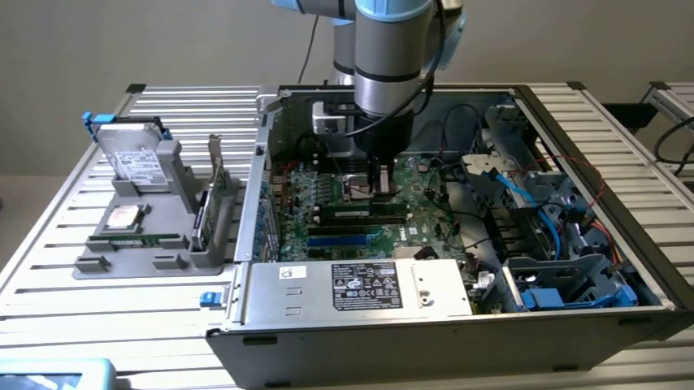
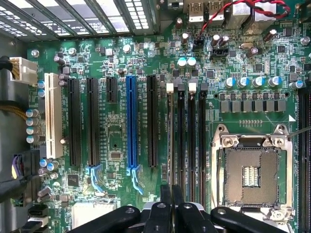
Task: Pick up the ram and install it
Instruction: 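Insert the ram into the slot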
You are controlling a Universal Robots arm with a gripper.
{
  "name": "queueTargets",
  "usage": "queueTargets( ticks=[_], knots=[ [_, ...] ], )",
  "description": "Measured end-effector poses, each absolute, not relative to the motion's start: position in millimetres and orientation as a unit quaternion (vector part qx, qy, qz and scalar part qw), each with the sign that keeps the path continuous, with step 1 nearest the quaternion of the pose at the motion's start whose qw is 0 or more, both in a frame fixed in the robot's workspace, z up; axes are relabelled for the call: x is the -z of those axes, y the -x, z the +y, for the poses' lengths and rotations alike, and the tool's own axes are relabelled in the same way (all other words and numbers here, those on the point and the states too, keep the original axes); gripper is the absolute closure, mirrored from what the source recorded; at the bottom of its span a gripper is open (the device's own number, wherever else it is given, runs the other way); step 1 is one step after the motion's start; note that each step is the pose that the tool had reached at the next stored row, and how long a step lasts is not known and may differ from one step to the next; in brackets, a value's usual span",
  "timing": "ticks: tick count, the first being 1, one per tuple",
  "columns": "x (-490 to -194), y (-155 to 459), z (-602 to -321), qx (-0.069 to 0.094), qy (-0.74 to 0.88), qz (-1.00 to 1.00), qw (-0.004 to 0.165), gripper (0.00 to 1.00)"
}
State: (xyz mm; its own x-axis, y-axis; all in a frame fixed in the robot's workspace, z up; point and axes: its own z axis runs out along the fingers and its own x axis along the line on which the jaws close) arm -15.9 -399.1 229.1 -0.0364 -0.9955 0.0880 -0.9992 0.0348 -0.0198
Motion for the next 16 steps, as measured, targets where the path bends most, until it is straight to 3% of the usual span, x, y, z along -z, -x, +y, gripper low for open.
queueTargets(
  ticks=[16],
  knots=[
    [-227.2,19.2,-398.5,-0.042,-0.693,-0.719,0.020,0.87]
  ],
)
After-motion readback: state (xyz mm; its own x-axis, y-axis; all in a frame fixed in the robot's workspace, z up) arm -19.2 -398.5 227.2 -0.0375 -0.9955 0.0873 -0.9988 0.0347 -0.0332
